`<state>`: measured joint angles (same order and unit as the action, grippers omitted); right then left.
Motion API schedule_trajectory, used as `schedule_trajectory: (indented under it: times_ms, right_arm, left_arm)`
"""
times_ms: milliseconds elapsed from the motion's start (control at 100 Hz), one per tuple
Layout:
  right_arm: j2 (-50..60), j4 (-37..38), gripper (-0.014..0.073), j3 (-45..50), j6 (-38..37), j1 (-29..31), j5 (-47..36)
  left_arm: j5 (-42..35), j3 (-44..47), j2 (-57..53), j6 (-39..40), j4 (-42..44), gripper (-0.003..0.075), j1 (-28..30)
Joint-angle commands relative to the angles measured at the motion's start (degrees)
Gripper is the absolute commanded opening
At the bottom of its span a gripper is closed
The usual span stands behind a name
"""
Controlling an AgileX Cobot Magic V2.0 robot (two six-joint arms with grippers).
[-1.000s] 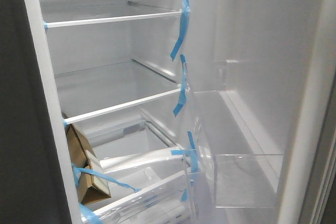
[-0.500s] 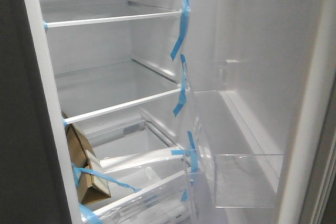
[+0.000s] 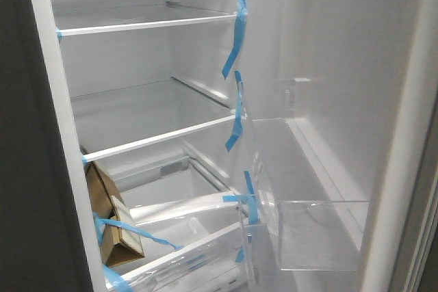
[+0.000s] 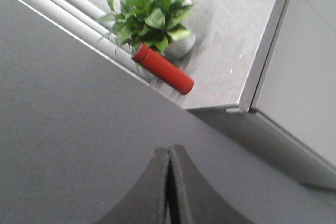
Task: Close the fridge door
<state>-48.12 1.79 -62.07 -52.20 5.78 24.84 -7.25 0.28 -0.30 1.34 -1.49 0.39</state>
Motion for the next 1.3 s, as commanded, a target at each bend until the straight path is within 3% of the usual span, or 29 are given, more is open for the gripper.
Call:
schedule_trajectory:
  times_ms: [0, 140, 260, 480, 750, 990, 1290]
  right_arm:
    - [-0.6, -2.4, -0.0046, -1.6, -0.2, 0.4, -7.1]
    - [-1.7, -8.6, -0.0046, -1.6, 0.7, 0.4, -6.9]
    - [-1.9, -15.9, -0.0046, -1.6, 6.9, 0.1, -6.9]
    - [-1.9, -33.7, -0.0046, -1.6, 27.0, 0.0, -4.6]
    - [-4.3, -44.7, -0.0046, -1.6, 43.3, 0.0, 2.7]
    - [-10.5, -62.1, -0.0046, -1.7, 65.6, 0.0, 8.1]
    - [-16.8, -76.9, -0.0046, -1.7, 88.6, 0.0, 14.9]
  left_arm:
    - [-4.2, 2.0, -0.6, 0.1, -0.2, -0.002, 0.1]
    - [-4.2, 2.0, -0.6, 0.1, -0.2, -0.002, 0.1]
    - [-4.2, 2.0, -0.6, 0.1, -0.2, -0.002, 0.1]
    - [-4.2, 2.0, -0.6, 0.1, -0.2, -0.002, 0.1]
    - [-4.2, 2.0, -0.6, 0.1, -0.2, -0.002, 0.1]
    - [-4.2, 2.0, -0.6, 0.1, -0.2, -0.002, 0.1]
    - [-4.2, 2.0, -0.6, 0.1, -0.2, -0.002, 0.1]
